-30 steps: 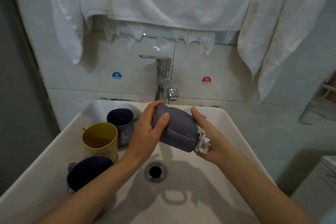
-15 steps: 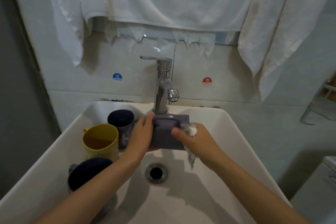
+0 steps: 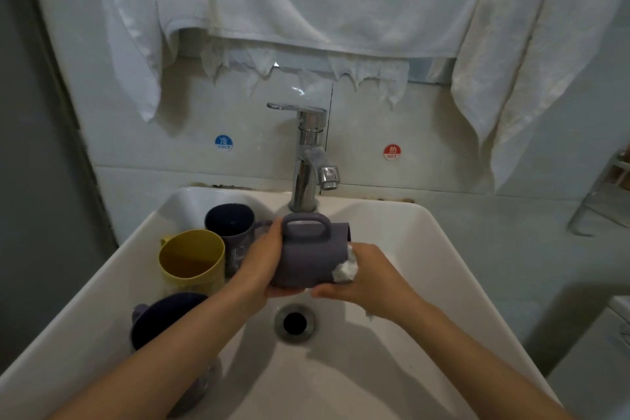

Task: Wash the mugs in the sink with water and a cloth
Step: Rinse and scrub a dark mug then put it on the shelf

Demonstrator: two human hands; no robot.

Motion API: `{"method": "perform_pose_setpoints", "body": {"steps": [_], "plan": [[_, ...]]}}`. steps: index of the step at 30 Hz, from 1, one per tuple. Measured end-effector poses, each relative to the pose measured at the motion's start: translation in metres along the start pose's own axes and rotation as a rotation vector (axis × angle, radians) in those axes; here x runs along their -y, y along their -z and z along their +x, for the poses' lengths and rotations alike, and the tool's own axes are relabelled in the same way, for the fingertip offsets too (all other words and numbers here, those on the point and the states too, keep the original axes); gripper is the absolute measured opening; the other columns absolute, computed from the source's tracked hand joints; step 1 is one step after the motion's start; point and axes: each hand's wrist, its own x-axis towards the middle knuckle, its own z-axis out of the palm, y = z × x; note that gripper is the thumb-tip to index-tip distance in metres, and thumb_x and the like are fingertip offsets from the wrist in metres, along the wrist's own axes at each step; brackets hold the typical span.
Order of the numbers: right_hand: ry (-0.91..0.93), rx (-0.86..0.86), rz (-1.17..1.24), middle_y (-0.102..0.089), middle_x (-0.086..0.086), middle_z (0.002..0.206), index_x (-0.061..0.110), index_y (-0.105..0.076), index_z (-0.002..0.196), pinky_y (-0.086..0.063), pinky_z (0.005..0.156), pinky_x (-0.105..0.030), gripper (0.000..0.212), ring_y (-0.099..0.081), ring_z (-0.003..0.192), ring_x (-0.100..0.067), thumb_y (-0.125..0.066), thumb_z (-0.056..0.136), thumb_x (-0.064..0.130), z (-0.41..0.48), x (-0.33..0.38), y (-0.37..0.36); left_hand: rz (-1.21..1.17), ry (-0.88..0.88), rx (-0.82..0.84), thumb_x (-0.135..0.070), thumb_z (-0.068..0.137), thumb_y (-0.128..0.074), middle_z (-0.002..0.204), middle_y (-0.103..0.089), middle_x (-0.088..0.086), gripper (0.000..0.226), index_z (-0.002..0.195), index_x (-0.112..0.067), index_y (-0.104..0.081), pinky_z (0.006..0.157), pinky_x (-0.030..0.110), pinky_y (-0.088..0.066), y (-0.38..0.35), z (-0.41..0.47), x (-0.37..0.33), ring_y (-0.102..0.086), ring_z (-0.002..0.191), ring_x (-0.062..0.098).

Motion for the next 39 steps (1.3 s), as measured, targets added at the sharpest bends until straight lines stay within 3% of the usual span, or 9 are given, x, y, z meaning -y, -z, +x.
{"method": "perform_pose_setpoints", "body": {"steps": [4, 9, 12, 16, 21, 24, 27, 33, 39], "plan": [[-0.142, -0.011, 0.252, -0.068, 0.004, 0.098, 0.02, -0.062, 0.1, -0.052, 0.075, -0.017, 0.036, -0.064, 0.087, -0.007, -0.081, 0.07, 0.016, 0.002, 0.002, 0.006, -0.15, -0.031, -0.058, -0.043, 0.092, -0.049, 0.092, -0.059, 0.009, 0.027, 0.092, -0.017, -0.055, 0.068, 0.041, -0.049, -0.005, -0.007, -0.009, -0.057, 0.083, 0.024], [-0.502, 0.126, 1.24, -0.07, -0.018, 0.101, 0.002, -0.061, 0.112, -0.059, 0.07, -0.032, 0.052, -0.07, 0.083, -0.026, -0.073, 0.063, 0.013, 0.002, 0.007, 0.008, 0.216, -0.49, 0.089, -0.029, 0.096, -0.044, 0.099, -0.055, -0.013, 0.013, 0.106, -0.026, -0.052, 0.077, 0.017, -0.046, 0.0, -0.013, -0.011, -0.053, 0.089, 0.0], [-0.588, 0.065, 1.39, -0.069, -0.022, 0.104, -0.001, -0.06, 0.114, -0.058, 0.07, -0.036, 0.058, -0.069, 0.083, -0.031, -0.072, 0.061, 0.019, 0.007, 0.004, 0.014, 0.453, -0.669, 0.165, -0.028, 0.094, -0.046, 0.103, -0.046, -0.026, 0.024, 0.116, -0.035, -0.041, 0.069, 0.003, -0.042, -0.001, -0.01, 0.0, -0.049, 0.093, -0.009], [-0.449, 0.021, 1.103, -0.072, -0.012, 0.091, 0.007, -0.062, 0.106, -0.058, 0.063, -0.027, 0.034, -0.07, 0.077, -0.019, -0.072, 0.074, 0.015, 0.004, 0.006, 0.011, 0.474, -0.673, 0.01, -0.031, 0.095, -0.045, 0.095, -0.054, -0.015, 0.013, 0.107, -0.026, -0.048, 0.067, 0.008, -0.043, 0.001, -0.004, 0.001, -0.054, 0.088, -0.001], [-0.004, 0.079, 0.273, -0.065, 0.018, 0.095, 0.028, -0.059, 0.104, -0.043, 0.071, -0.005, 0.05, -0.061, 0.083, 0.012, -0.084, 0.065, 0.009, -0.002, 0.005, 0.007, 0.312, -0.209, -0.02, -0.035, 0.097, -0.041, 0.099, -0.055, 0.001, 0.017, 0.104, -0.024, -0.052, 0.088, 0.037, -0.045, 0.003, 0.005, -0.007, -0.053, 0.095, 0.02], [0.002, 0.067, 0.311, -0.066, 0.022, 0.087, 0.031, -0.06, 0.096, -0.044, 0.067, -0.004, 0.041, -0.062, 0.079, 0.013, -0.081, 0.069, 0.01, -0.003, 0.003, 0.009, 0.353, -0.236, -0.019, -0.035, 0.097, -0.04, 0.105, -0.055, 0.004, 0.02, 0.107, -0.022, -0.051, 0.088, 0.036, -0.043, 0.001, 0.003, -0.007, -0.052, 0.099, 0.022], [-0.15, -0.022, 0.644, -0.069, 0.012, 0.069, 0.019, -0.063, 0.088, -0.048, 0.057, -0.011, 0.007, -0.067, 0.069, -0.002, -0.067, 0.083, 0.016, 0.0, 0.007, 0.016, 0.434, -0.542, -0.019, -0.033, 0.097, -0.041, 0.096, -0.06, 0.0, 0.018, 0.104, -0.021, -0.051, 0.079, 0.03, -0.048, 0.0, -0.004, -0.003, -0.058, 0.092, 0.015], [-0.394, -0.017, 1.095, -0.072, -0.01, 0.09, 0.007, -0.062, 0.109, -0.057, 0.067, -0.028, 0.041, -0.07, 0.079, -0.021, -0.065, 0.077, 0.033, 0.006, 0.002, 0.009, 0.601, -0.822, -0.041, -0.035, 0.095, -0.045, 0.101, -0.056, -0.001, 0.019, 0.108, -0.023, -0.049, 0.076, 0.023, -0.048, 0.002, -0.006, 0.005, -0.056, 0.092, 0.009], [-0.025, 0.053, 0.287, -0.066, 0.013, 0.098, 0.025, -0.06, 0.105, -0.05, 0.081, -0.013, 0.041, -0.063, 0.091, 0.001, -0.079, 0.071, 0.012, 0.0, 0.0, 0.005, 0.346, -0.121, -0.052, -0.037, 0.097, -0.038, 0.108, -0.055, 0.008, 0.021, 0.102, -0.021, -0.05, 0.081, 0.034, -0.045, 0.002, 0.004, -0.01, -0.053, 0.098, 0.023]]}}
